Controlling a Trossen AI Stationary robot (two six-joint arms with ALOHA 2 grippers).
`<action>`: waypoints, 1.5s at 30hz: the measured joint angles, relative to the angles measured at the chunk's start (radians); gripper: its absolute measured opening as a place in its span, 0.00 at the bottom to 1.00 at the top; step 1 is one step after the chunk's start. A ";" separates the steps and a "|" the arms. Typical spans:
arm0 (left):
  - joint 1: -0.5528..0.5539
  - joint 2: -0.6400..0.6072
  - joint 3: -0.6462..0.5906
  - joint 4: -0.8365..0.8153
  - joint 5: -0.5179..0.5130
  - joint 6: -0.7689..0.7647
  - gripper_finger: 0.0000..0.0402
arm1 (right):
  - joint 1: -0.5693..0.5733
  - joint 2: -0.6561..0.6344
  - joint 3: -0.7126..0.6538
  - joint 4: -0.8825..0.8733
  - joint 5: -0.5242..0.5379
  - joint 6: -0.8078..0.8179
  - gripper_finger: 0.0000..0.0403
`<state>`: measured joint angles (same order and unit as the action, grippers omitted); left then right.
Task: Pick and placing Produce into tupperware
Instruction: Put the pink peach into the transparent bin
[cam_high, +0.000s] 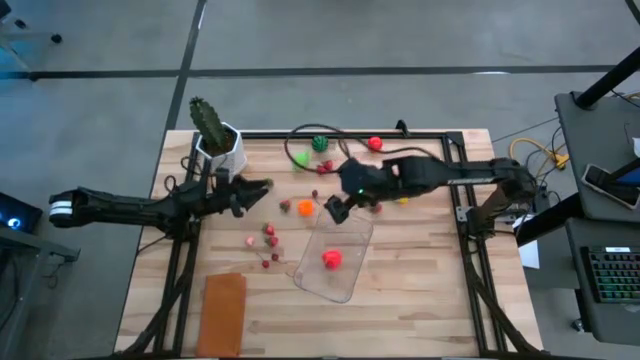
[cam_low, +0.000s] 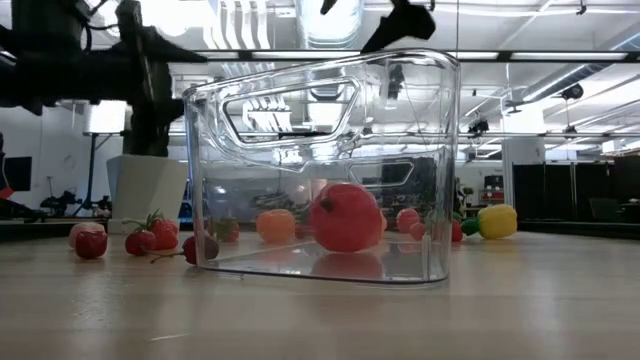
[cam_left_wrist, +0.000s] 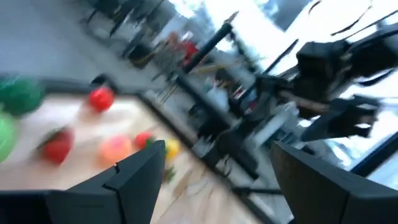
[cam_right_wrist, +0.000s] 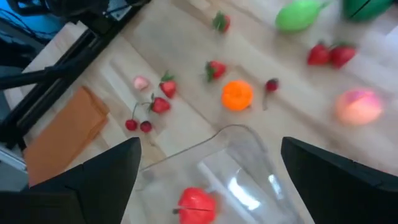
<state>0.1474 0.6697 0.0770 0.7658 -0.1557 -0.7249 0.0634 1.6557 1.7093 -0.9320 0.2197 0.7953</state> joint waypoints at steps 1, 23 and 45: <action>0.004 0.004 0.003 0.045 0.023 0.004 0.69 | 0.002 -0.009 0.017 -0.027 0.018 -0.013 0.94; 0.008 0.097 0.701 -0.536 0.200 0.358 0.66 | 0.024 -0.137 0.040 -0.217 0.201 -0.127 0.94; -0.264 0.115 0.635 -1.709 0.083 0.445 0.58 | 0.037 -0.135 0.025 -0.368 0.257 -0.089 0.94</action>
<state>-0.1170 0.7844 0.7122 -0.9437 -0.0730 -0.2802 0.1005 1.5204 1.7339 -1.2997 0.4770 0.7067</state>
